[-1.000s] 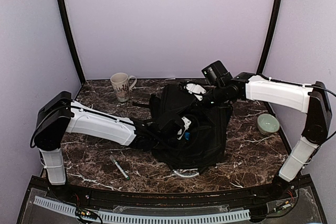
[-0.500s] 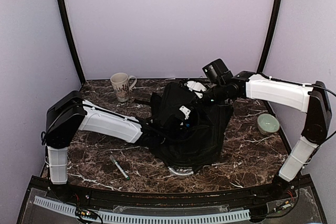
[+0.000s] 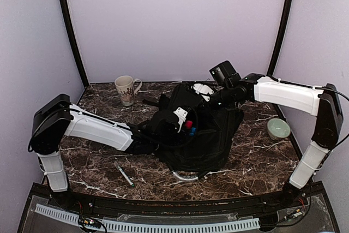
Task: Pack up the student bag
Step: Place the stationery in the student bag.
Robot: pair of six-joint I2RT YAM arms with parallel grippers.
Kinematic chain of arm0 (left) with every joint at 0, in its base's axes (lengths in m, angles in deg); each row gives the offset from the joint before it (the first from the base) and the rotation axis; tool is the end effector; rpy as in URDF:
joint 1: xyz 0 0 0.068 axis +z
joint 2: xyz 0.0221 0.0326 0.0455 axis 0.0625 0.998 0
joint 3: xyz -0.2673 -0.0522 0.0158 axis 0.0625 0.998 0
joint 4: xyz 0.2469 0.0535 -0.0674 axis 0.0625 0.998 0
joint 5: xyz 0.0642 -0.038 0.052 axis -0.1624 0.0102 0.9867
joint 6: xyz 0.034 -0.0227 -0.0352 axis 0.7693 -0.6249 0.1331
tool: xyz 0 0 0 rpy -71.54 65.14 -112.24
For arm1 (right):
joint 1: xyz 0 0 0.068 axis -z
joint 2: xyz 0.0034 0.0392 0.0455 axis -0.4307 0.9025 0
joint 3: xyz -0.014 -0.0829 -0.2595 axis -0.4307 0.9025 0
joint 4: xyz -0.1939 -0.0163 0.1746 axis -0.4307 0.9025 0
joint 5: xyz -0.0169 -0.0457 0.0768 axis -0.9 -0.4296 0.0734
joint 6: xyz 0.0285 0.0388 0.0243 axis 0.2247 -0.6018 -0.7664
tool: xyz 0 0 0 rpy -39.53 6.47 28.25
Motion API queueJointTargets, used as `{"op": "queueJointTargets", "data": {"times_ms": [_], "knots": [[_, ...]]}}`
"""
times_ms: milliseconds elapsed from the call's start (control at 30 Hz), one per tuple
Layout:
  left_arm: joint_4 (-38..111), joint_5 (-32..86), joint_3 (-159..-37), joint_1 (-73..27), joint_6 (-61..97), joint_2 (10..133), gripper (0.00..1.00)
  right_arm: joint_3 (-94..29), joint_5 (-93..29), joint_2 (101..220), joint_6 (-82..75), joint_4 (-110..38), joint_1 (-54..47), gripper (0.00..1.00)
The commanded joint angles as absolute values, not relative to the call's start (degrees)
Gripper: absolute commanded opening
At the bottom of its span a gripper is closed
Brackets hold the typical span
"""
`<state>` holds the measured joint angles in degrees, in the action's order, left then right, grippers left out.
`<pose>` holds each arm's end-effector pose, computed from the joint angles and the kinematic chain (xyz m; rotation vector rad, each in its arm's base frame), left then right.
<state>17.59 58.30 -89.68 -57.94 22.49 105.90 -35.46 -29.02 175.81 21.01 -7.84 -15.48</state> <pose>0.2122 -0.3618 0.1858 0.6746 1.8617 -0.3755 0.2791 0.2512 0.2782 -1.2538 2.0564 0.4166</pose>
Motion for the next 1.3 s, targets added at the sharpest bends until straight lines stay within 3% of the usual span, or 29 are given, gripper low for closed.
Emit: {"op": "queueJointTargets", "data": {"times_ms": [0,200,433,833,1033,1267], "knots": [[16.8,56.8,-84.7,-59.0,14.7,95.6,0.00,-37.6,-25.1,174.4,20.7,-10.4,-16.4,0.00],[18.9,48.9,-83.9,-59.2,-6.0,93.8,0.20,-37.6,-25.6,174.8,20.6,-10.6,-16.4,0.00],[18.6,43.2,-87.5,-58.6,-13.5,97.9,0.33,-40.0,-25.5,176.8,19.8,-10.0,-16.4,0.00],[13.8,40.3,-85.7,-54.4,-27.0,105.8,0.21,-42.6,-25.5,178.1,19.3,-8.9,-16.4,0.00],[7.9,35.7,-84.9,-52.3,-29.5,109.5,0.09,-41.9,-25.0,178.2,19.2,-9.3,-16.4,0.00],[9.3,36.6,-88.2,-52.1,-29.3,112.4,0.07,-41.9,-24.4,178.2,19.1,-9.1,-16.4,0.00]]}}
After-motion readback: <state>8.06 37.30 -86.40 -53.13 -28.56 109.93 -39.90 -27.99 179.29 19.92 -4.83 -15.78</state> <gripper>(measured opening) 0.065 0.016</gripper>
